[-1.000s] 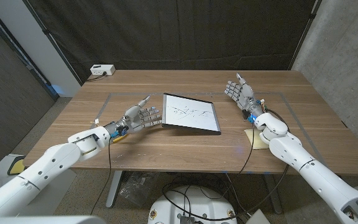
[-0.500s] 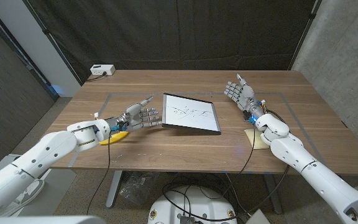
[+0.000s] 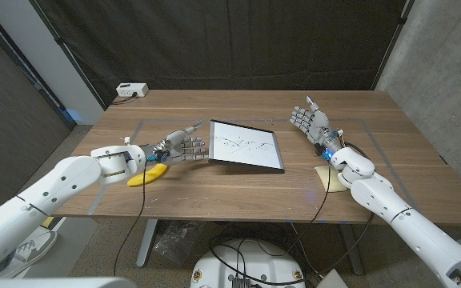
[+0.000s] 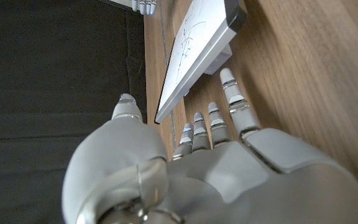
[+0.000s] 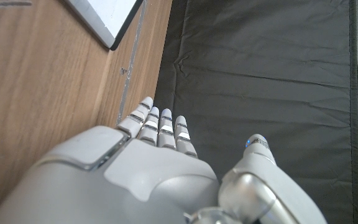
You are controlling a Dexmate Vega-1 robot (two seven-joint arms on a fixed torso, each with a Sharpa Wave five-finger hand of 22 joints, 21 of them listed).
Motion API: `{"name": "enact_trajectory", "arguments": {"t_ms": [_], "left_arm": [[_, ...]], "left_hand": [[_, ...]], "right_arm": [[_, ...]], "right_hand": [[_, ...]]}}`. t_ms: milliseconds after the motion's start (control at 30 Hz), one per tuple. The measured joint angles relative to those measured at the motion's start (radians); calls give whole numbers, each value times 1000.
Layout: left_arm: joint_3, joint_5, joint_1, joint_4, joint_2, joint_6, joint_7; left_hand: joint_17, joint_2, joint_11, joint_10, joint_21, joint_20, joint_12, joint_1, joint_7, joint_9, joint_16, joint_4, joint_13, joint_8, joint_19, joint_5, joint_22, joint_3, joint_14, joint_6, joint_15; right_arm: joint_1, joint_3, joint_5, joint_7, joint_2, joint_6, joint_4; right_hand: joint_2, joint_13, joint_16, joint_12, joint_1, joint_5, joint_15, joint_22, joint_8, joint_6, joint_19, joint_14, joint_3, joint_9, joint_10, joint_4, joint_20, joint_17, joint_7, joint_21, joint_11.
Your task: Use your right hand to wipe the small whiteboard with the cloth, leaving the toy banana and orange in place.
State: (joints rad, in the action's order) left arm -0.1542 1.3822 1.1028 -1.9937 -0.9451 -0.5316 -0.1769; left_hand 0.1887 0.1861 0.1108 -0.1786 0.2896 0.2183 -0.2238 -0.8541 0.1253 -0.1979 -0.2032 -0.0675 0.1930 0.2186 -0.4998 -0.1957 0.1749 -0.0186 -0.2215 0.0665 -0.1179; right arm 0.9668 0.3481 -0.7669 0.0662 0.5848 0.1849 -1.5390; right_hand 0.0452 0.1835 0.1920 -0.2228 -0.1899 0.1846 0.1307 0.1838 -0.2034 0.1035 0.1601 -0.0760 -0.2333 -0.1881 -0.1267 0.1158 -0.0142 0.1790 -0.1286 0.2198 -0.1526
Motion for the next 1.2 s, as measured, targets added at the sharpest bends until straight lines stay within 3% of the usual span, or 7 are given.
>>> {"name": "enact_trajectory", "arguments": {"t_ms": [100, 167, 367, 867, 1200], "left_arm": [[0, 4, 0, 0, 0, -10, -5], [-24, 8, -38, 7, 10, -16, -11], [-49, 19, -75, 15, 30, -34, -48], [-101, 26, -133, 35, 64, -70, -114], [-138, 24, -179, 40, 69, -110, -158]], "left_hand": [[0, -5, 0, 0, -2, 0, 0, -5, 0, 0, 0, 0, 0, 0, 0, 4, 0, 0, 0, 0, 0], [0, -6, 0, 0, -5, 0, 0, -5, 0, 0, 0, 3, 0, 0, 0, 4, 0, 3, 0, 0, 0], [-1, -10, -3, -12, -5, -6, 0, -1, -2, 0, 0, 2, 0, 0, -17, 7, 0, 17, -18, 13, 6], [0, 3, -8, -72, -24, -4, 0, -180, 5, -5, -4, -55, 5, 0, -90, -6, 0, 180, -91, 63, 6], [0, 8, -13, -94, -28, -4, 0, -245, 5, -5, -4, -75, 5, 0, -111, -16, 0, 248, -110, 80, 12]], "right_arm": [[3, -2, -4, 3, 2, 0, 0], [4, -3, -5, 3, 3, 0, 0], [12, -8, -8, 7, 8, 0, -1], [20, -17, -13, 14, 16, 7, -3], [24, -20, -18, 20, 19, 9, -2]], "right_hand": [[0, 0, 0, 0, 0, 0, 0, 0, 0, 0, 0, 0, 0, 0, 0, 0, 0, 0, 0, 0, 0], [0, 0, 0, 0, 0, 0, 0, 0, 0, 4, 4, 0, 0, 0, 0, 0, 3, 0, 4, 0, 0], [0, 0, 0, 0, 0, 0, 0, 0, 0, 4, 11, 0, 0, 0, -3, 0, -4, 0, 4, 0, 3], [0, 0, 0, 0, 0, -4, 0, 0, 0, 4, 11, -10, 4, 0, -7, 4, -4, 0, 4, 0, 0], [0, 0, 0, 0, 0, -4, 0, 0, 0, 4, 13, -10, 4, 0, -11, 4, -1, 0, 3, 0, 4]]}}
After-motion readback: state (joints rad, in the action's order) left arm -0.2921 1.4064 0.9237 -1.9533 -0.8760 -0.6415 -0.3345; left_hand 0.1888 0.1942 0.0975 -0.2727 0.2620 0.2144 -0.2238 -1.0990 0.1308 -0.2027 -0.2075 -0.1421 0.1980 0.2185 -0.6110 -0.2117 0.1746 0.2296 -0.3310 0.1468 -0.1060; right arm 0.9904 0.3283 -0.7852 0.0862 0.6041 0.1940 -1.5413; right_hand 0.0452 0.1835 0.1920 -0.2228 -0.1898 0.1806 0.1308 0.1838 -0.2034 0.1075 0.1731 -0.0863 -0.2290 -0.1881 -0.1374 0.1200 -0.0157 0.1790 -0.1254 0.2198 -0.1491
